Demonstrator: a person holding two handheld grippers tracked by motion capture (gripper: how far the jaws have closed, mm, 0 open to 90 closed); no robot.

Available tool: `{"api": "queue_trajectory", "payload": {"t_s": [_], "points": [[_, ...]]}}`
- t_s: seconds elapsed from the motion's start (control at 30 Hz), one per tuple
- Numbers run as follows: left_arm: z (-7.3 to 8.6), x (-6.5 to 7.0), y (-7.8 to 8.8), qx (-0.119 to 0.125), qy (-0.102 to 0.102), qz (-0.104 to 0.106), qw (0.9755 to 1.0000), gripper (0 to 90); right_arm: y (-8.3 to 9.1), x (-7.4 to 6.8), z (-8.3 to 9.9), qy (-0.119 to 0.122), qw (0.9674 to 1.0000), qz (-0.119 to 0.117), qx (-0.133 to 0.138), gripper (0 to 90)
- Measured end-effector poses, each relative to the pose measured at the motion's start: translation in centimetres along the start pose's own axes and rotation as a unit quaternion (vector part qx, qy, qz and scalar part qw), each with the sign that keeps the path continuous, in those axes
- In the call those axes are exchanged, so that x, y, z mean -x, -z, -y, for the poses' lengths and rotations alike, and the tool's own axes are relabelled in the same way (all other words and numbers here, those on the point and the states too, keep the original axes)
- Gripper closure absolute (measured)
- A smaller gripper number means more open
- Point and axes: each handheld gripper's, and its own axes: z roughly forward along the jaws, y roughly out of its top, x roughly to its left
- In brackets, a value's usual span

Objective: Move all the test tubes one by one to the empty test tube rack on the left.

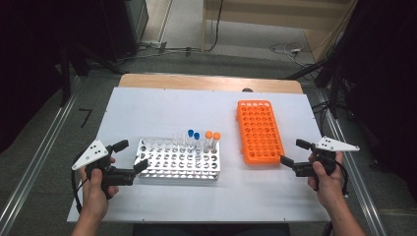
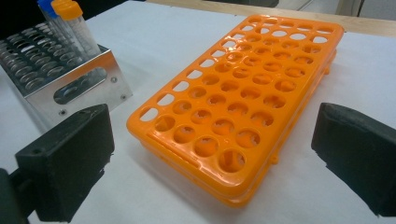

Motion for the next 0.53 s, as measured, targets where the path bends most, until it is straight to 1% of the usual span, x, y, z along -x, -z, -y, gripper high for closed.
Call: {"api": "queue_trajectory", "payload": {"t_s": [0.07,0.2,0.3,0.53], "points": [[0.01,-0.04,-0.03,0.001,-0.001,0.003,1.0,0.0,0.05,0.08,0.06,0.002,1.0,0.001,-0.001,0.0],[0.11,-0.15,-0.09,-0.002,0.003,0.002,1.0,0.0,0.13,0.25,0.06,-0.001,1.0,0.006,0.001,0.0],[0.05,-0.23,-0.09,0.001,0.006,0.002,1.0,0.0,0.17,0.25,0.09,-0.003,1.0,0.009,0.002,0.0],[-0.01,-0.03,-0.34,-0.001,0.003,0.006,1.0,0.0,0.31,0.24,0.16,-0.004,0.9999,0.013,0.002,0.0]]}}
